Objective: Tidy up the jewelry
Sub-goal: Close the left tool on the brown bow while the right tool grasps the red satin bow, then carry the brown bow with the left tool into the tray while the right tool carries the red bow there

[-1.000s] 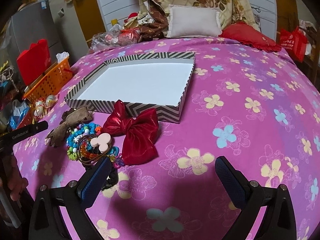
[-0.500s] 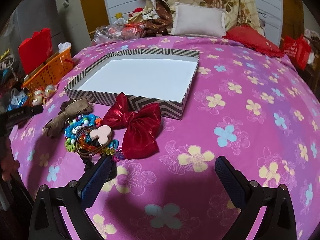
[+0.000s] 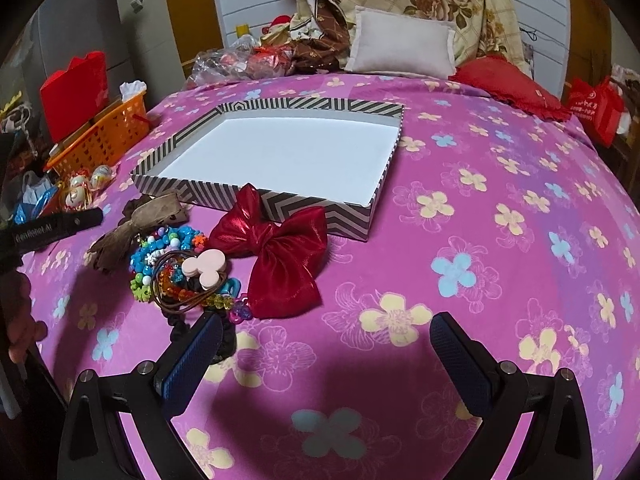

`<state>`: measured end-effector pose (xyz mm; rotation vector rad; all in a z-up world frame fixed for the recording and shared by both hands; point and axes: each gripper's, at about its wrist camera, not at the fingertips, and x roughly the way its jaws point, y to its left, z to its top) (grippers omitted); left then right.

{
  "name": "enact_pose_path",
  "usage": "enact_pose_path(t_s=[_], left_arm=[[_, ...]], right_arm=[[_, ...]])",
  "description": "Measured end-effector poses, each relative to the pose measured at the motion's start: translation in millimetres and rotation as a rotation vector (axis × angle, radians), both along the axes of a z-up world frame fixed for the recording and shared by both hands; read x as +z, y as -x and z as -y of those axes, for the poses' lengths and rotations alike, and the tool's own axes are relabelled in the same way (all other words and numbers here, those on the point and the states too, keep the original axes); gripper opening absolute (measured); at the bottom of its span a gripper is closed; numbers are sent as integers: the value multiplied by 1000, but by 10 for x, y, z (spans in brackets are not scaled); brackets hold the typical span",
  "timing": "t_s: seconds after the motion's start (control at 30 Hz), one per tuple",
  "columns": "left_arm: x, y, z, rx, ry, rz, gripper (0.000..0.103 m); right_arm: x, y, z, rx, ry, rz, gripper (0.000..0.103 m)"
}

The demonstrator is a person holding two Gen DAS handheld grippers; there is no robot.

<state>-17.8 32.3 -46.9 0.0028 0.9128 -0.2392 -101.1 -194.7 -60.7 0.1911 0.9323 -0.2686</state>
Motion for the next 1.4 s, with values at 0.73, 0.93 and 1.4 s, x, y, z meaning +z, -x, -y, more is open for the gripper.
enact_pose_path(t_s=[0.73, 0.93, 1.4], left_arm=[[-290, -358, 315, 1, -77, -51, 69], [-331, -446, 286, -8, -25, -89, 68], [-164, -391, 97, -8, 52, -89, 7]], right_arm=[[-325, -827, 79, 58, -42, -77, 87], [-326, -800, 51, 97, 10, -36, 44], [-35, -575, 59, 107, -23, 31, 28]])
